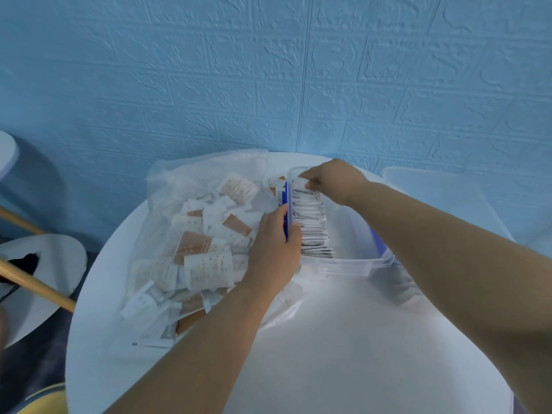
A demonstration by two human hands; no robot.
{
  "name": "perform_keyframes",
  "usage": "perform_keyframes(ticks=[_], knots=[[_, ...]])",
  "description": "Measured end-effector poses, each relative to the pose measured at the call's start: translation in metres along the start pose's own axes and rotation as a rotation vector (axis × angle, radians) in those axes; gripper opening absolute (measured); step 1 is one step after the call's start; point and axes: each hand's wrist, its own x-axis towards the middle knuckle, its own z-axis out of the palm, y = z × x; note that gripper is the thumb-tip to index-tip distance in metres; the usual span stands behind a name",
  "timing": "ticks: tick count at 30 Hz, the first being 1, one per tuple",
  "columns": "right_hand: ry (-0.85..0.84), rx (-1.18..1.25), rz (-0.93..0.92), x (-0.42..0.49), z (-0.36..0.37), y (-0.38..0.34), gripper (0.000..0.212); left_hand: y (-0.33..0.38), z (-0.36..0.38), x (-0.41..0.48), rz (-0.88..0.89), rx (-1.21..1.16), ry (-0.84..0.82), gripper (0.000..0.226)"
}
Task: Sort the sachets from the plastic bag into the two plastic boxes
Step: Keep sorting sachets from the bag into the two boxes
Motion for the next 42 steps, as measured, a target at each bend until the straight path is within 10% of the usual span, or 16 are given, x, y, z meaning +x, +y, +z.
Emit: perform_keyframes(ticks=[11,17,26,42], knots=[[0.049,0.52,0.09,-0.004,0.006,0.01,0.025,-0.002,0.002,0.001,0.003,0.001,-0.003,0.039],[0.11,0.148,0.021,0.001,0.004,0.008,0.028,-0.003,0.001,0.001,0.005,-0.004,-0.005,0.04],[0.052,0.532,0.075,0.0,0.002,0.012,0.018,-0.006,0.002,0.001,0.011,-0.01,-0.007,0.04],[0.124,0.302,-0.012,0.001,0.007,0.011,0.019,-0.009,0.003,0.001,0.029,-0.04,0.006,0.04]])
